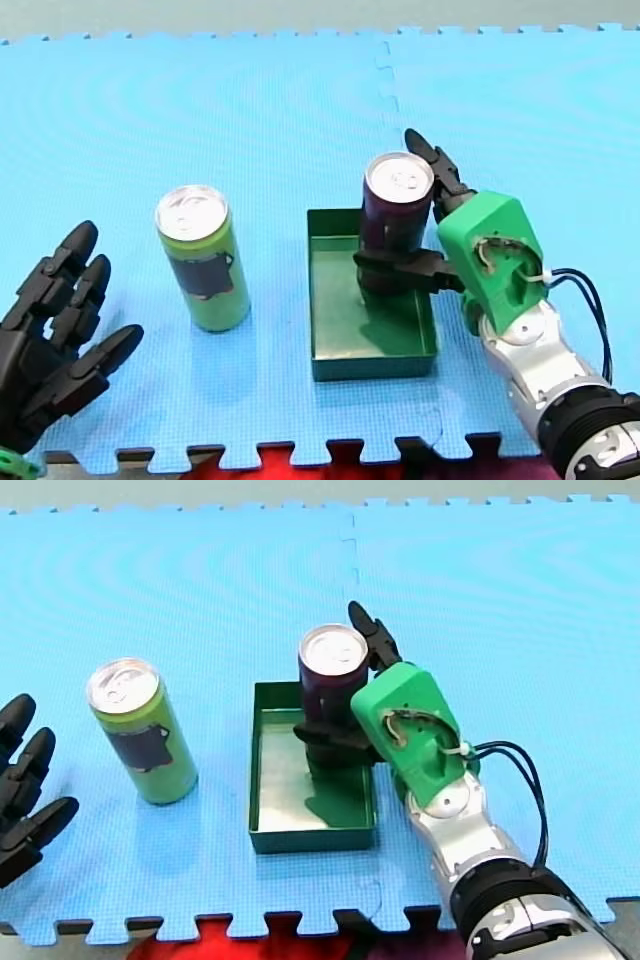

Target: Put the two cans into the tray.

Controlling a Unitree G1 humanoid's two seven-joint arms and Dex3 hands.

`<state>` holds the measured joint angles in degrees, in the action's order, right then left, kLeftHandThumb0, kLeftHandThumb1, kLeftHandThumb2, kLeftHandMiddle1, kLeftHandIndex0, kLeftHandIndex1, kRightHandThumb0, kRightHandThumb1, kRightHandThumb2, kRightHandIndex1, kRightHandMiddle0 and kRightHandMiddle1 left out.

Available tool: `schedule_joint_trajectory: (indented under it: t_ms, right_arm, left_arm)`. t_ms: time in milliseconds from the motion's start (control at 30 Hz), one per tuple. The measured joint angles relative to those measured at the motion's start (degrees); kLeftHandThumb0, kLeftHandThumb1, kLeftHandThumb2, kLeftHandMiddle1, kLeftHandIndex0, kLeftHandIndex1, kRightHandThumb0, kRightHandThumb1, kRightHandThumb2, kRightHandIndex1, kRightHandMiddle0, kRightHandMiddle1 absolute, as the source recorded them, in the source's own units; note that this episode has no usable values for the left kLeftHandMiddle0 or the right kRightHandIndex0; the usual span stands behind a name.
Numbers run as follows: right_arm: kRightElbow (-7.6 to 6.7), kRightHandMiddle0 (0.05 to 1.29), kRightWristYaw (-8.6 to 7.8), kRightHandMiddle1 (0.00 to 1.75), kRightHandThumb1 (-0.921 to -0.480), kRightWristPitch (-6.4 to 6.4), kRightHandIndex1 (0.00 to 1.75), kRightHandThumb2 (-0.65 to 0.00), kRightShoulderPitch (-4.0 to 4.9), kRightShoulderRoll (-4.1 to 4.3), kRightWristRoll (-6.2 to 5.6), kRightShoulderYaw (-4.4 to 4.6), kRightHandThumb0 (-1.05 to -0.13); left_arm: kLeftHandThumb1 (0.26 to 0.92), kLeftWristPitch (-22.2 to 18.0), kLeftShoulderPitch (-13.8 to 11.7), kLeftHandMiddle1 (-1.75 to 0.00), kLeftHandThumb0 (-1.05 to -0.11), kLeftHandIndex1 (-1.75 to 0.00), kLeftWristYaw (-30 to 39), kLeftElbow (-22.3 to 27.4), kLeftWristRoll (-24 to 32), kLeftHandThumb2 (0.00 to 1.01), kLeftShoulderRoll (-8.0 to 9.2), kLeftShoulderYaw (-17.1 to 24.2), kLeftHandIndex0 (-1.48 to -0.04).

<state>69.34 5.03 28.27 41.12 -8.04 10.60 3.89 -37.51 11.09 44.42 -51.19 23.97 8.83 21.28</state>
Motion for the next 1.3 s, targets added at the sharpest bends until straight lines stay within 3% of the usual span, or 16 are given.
schedule_joint_trajectory:
  t_ms: [200, 267, 333, 467, 533, 600, 667, 700, 967, 1300]
  right_arm:
    - [0.02, 0.12, -0.06, 0.0, -0.733, -0.26, 0.0, 0.0, 0.15, 0.08, -0.02, 0.08, -0.967]
    - [0.02, 0.12, -0.99, 0.0, -0.733, -0.3, 0.0, 0.0, 0.23, 0.33, -0.05, 0.15, -0.971]
    - [-0.03, 0.11, -3.41, 0.0, -0.732, -0.28, 0.0, 0.0, 0.27, 1.07, -0.27, 0.22, -0.976]
    - [-0.88, 0.1, -10.36, 0.0, -0.721, -0.13, 0.0, 0.0, 0.17, 3.8, -1.37, 0.0, -0.972]
    - [-2.34, 0.09, -14.25, 0.0, -0.712, 0.14, 0.0, 0.001, -0.37, 5.95, -2.29, -0.33, -0.965]
    - [-3.77, 0.09, -16.45, 0.01, -0.704, 0.27, 0.01, 0.0, -0.99, 8.22, -2.88, -0.66, -0.958]
    - [-4.55, 0.09, -17.01, 0.01, -0.696, 0.25, 0.01, 0.0, -1.36, 9.55, -3.09, -0.81, -0.949]
    - [-4.74, 0.09, -17.04, 0.01, -0.693, 0.24, 0.01, 0.0, -1.46, 9.82, -3.1, -0.81, -0.946]
    - [-6.06, 0.09, -15.9, 0.0, -0.669, -0.52, 0.0, 0.0, -1.83, 9.67, -2.56, -0.01, -0.92]
    - [-7.06, 0.09, -15.73, 0.0, -0.656, -1.33, 0.0, 0.0, -2.39, 9.45, -2.55, 0.51, -0.907]
  left_arm:
    - [0.921, -0.2, 0.4, 0.0, -1.048, 0.0, 0.5, -0.9, 0.1, 0.27, 0.18, 0.1, -0.19]
    - [0.921, -0.3, 0.6, 0.0, -1.048, 0.0, 0.5, -1.2, 0.1, 0.27, 0.26, 0.2, -0.19]
    - [0.921, -0.3, 0.7, 0.0, -1.048, 0.0, 0.5, -1.4, 0.1, 0.27, 0.28, 0.2, -0.19]
    - [0.921, -0.3, 0.9, 0.0, -1.048, 0.0, 0.4, -1.6, 0.0, 0.27, 0.22, 0.2, -0.19]
    - [0.921, -0.3, 1.0, 0.0, -1.048, 0.0, 0.4, -1.6, -0.1, 0.27, 0.19, 0.2, -0.19]
    - [0.921, -0.4, 1.0, 0.0, -1.048, 0.0, 0.4, -1.6, 0.0, 0.27, 0.27, 0.2, -0.19]
    - [0.921, -0.5, 1.0, 0.0, -1.048, 0.0, 0.6, -1.6, 0.1, 0.27, 0.46, 0.3, -0.19]
    - [0.921, -0.5, 1.1, 0.0, -1.048, 0.0, 0.7, -1.7, 0.1, 0.27, 0.54, 0.4, -0.19]
    - [0.921, -0.5, 1.6, 0.0, -1.048, 0.0, 1.3, -2.3, 0.3, 0.27, 1.16, 0.8, -0.19]
    - [0.921, -0.5, 1.7, 0.0, -1.048, 0.0, 1.7, -2.3, 0.4, 0.27, 1.32, 0.9, -0.19]
